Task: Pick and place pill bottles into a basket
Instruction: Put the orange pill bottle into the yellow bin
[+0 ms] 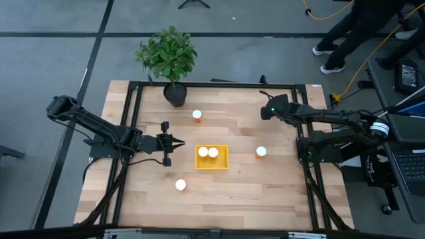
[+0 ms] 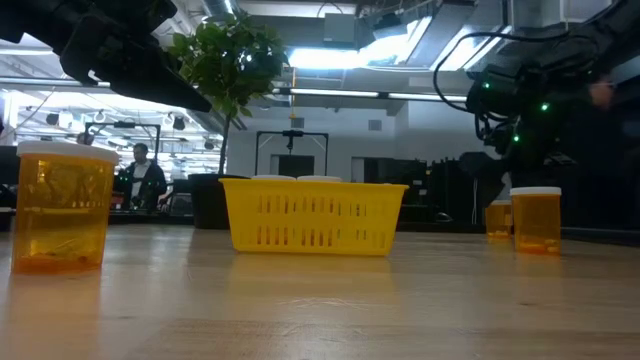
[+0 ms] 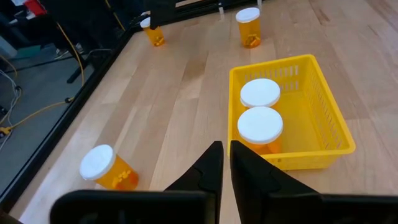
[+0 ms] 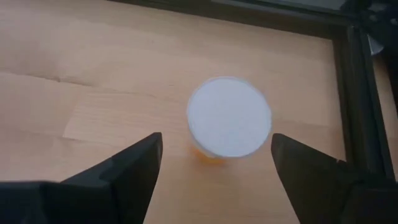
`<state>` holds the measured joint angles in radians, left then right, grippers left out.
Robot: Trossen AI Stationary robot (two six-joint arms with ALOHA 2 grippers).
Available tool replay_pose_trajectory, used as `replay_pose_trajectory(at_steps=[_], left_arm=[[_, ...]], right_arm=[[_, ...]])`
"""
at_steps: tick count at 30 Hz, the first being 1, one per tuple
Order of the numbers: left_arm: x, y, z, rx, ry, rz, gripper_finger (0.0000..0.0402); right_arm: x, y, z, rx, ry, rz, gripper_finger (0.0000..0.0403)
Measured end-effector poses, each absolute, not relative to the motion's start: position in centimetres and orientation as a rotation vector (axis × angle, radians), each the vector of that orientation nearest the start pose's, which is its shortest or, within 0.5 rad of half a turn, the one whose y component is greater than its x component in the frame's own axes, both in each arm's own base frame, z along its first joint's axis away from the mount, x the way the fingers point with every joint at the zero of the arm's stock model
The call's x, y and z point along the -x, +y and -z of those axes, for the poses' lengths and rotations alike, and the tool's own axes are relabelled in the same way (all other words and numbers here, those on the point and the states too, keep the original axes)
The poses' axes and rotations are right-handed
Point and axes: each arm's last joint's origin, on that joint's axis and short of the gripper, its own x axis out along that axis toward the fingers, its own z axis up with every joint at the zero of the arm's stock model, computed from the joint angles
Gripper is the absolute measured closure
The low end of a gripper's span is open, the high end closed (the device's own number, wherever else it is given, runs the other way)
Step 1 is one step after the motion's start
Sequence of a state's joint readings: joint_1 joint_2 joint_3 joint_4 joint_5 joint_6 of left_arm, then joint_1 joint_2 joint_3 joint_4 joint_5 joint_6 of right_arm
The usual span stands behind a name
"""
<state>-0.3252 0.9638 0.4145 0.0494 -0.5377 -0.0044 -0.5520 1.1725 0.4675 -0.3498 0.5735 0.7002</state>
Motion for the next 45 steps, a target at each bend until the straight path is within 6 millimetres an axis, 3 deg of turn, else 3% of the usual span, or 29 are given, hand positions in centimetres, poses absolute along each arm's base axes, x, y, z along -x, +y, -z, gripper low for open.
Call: replay_pose_trajectory(at_steps=[15,28,45], left_arm=[[-18.6,-4.7,-19.9,-0.205,0.454,-0.209,0.0373],[-18.6,-4.7,-19.9,-0.205,0.454,-0.209,0.0374],[-18.6,-4.7,-19.9,-0.205,0.454,-0.209,0.0373]], right_arm=[[-15.0,-12.6,-15.7,-0.554,0.657,1.36,0.0099],[-15.6,-14.0,-13.8,-0.55,0.724,1.34,0.0099],[-15.2,-13.6,-14.3,-0.549,0.732,1.329,0.0099]])
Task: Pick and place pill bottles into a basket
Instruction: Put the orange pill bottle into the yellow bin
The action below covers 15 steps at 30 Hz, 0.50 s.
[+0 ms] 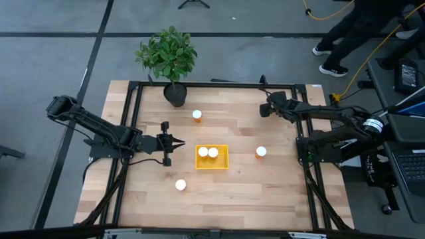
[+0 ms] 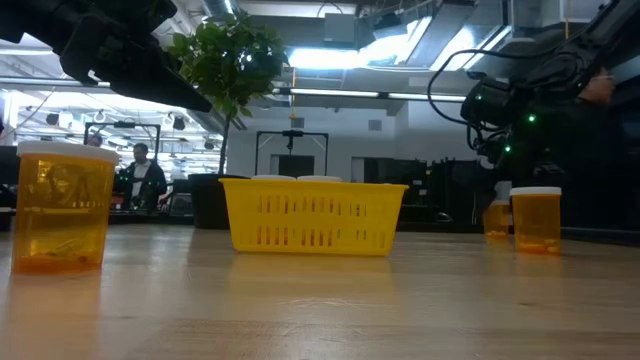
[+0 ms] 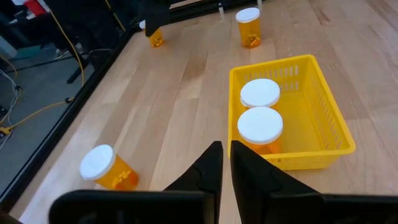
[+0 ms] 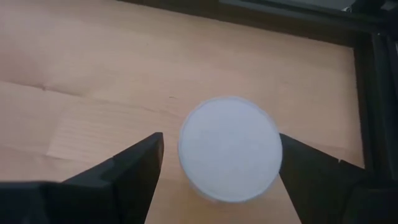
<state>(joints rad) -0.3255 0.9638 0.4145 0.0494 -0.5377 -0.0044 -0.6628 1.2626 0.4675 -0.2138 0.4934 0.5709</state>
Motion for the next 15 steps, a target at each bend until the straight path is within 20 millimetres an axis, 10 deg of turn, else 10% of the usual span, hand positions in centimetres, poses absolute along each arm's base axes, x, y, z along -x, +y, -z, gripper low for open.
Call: replay_pose_trajectory(at_steps=[15], left_arm=[[-18.57,-4.7,-19.92,-0.205,0.454,-0.208,0.0374]], right_arm=[[-14.81,-13.25,-14.82,-0.561,0.743,1.315,0.0165]])
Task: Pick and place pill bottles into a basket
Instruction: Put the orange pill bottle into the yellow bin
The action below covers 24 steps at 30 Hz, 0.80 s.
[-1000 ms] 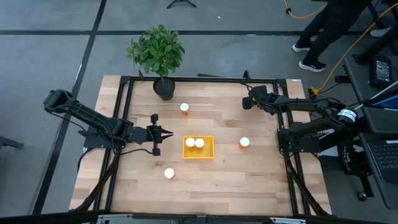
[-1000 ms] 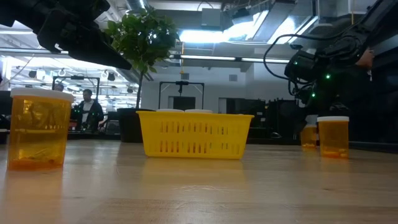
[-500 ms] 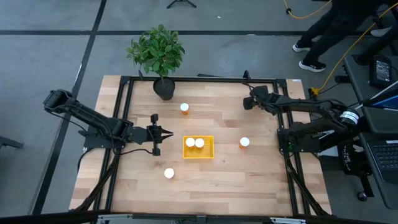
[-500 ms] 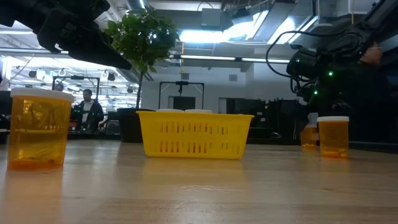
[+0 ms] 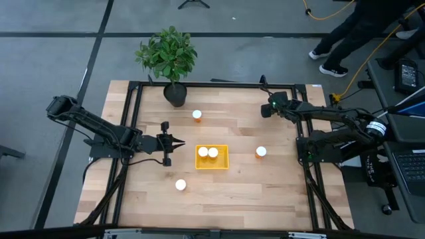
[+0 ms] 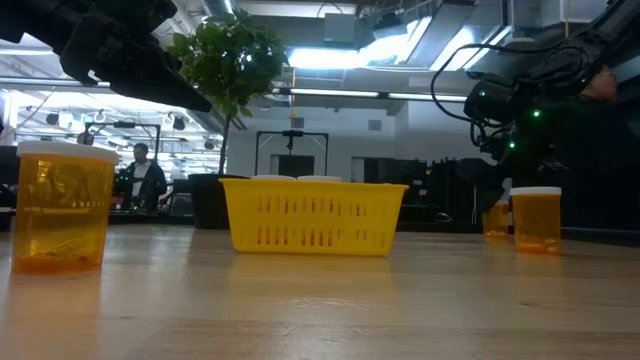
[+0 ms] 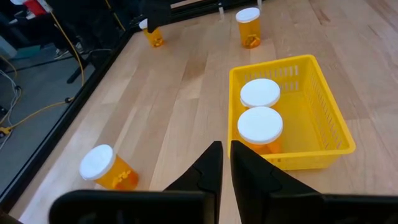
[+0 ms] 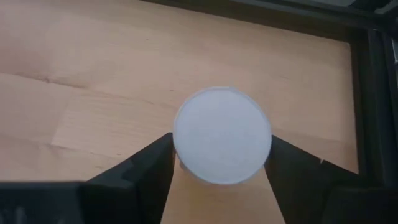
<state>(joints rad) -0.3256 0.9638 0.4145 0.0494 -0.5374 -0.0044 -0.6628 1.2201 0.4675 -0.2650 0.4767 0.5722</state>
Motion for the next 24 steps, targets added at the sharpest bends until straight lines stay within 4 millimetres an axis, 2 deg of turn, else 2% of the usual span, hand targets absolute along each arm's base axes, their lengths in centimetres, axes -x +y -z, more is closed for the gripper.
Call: replay_pose_trajectory(at_steps=[13,24], left_arm=[[-18.57,-4.7,-19.92,-0.205,0.454,-0.209,0.0373],[-18.57,-4.7,-19.92,-0.205,0.454,-0.209,0.0375]], right_arm=[[-14.89,-13.25,-14.85,-0.556,0.74,1.306,0.0179],[-15.73,-12.7,-15.38,-0.511,0.763,1.195,0.0179]])
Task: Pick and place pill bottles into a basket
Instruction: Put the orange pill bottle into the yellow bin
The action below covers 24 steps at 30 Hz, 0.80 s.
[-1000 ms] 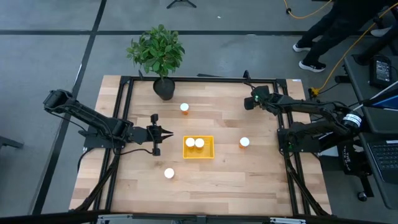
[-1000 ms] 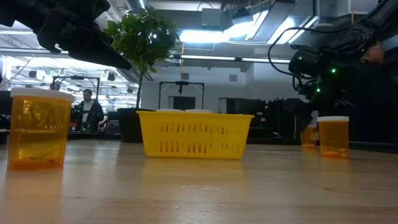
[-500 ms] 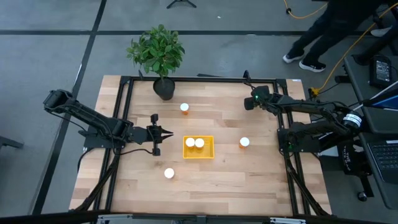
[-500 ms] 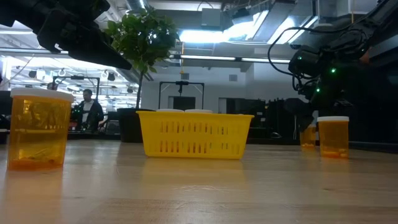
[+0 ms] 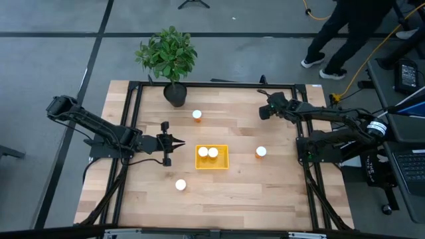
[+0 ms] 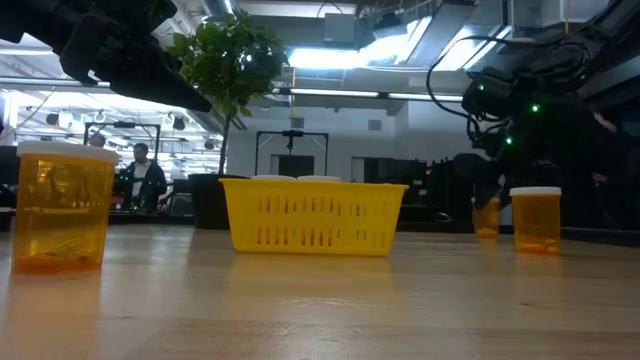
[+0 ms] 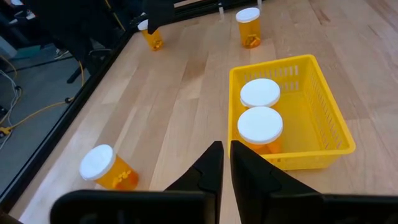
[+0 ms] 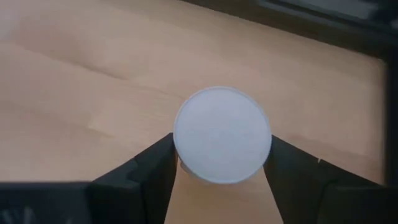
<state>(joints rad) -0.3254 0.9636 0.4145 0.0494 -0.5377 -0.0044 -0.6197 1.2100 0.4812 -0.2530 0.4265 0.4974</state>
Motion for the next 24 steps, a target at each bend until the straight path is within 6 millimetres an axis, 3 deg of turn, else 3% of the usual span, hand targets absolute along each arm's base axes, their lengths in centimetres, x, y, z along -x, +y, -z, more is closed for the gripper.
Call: replay_pose_trajectory(at_steps=[10,24], left_arm=[[-18.6,-4.7,-19.9,-0.205,0.454,-0.209,0.0377],[-18.6,-4.7,-19.9,-0.205,0.454,-0.209,0.0377]], right_arm=[[-17.9,-11.3,-18.8,-0.468,0.681,0.924,0.0179],[-20.5,-5.7,-22.3,-0.318,0.474,0.473,0.0179]])
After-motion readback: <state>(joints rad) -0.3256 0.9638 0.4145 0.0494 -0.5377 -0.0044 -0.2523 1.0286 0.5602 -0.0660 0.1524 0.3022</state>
